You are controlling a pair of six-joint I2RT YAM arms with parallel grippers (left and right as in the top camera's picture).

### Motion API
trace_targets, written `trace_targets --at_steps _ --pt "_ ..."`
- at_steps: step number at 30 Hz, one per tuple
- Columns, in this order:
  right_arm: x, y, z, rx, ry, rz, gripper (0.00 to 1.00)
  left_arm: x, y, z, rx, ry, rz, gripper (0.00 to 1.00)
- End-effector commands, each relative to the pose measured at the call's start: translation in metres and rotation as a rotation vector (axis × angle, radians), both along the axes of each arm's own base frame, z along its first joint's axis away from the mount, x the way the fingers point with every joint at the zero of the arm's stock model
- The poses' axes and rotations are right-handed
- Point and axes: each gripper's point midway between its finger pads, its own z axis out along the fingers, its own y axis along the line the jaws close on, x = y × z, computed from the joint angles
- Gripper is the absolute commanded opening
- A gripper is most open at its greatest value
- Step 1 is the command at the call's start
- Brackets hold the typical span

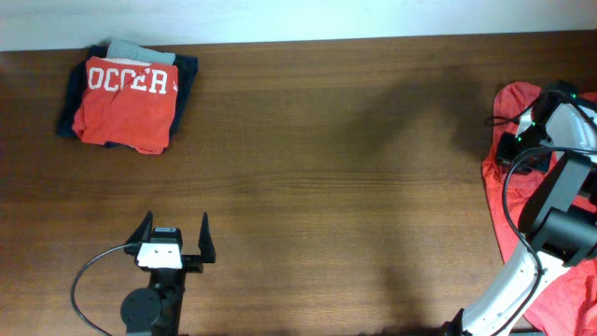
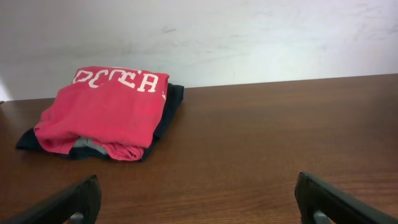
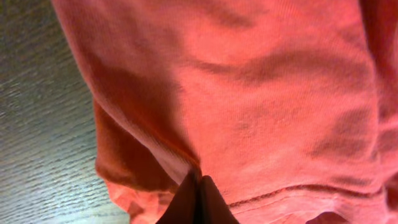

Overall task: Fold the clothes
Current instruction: 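Grasp the t-shirt's top edge with the right gripper, then drag the t-shirt leftward across the table with the right gripper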

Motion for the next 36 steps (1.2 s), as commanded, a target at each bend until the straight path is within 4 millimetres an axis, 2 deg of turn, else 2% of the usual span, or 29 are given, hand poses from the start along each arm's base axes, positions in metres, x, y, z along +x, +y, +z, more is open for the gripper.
trace_targets --at_steps 1,3,7,13,16,20,25,30,36 --pt "0.007 0.007 0.008 0.040 -0.034 0.002 0.04 0.000 0.000 -0.002 0.019 0.002 0.001 0.99" --pt "0.016 0.013 0.020 0.072 -0.072 0.008 0.04 0.000 0.000 -0.002 0.019 0.002 0.001 0.99" --pt "0.033 0.028 0.056 0.102 -0.140 0.038 0.04 0.000 0.000 -0.002 0.019 0.002 0.001 0.99" --pt "0.052 0.052 0.103 0.071 -0.193 0.113 0.04 0.000 0.000 -0.002 0.019 0.002 0.001 0.99" --pt "0.062 0.068 0.114 0.065 -0.214 0.154 0.04 0.000 0.000 -0.002 0.019 0.002 0.001 0.99" --pt "0.071 0.095 0.115 0.074 -0.217 0.212 0.04 0.000 0.000 -0.002 0.019 0.002 0.001 0.99" --pt "0.089 0.149 0.117 0.105 -0.255 0.296 0.04 0.000 0.000 -0.002 0.019 0.002 0.001 0.99" --pt "0.111 0.218 0.122 0.135 -0.327 0.402 0.04 0.000 0.000 -0.002 0.019 0.002 0.001 0.99" --pt "0.132 0.311 0.128 0.155 -0.440 0.548 0.04 0.000 0.000 -0.002 0.019 0.002 0.001 0.99"
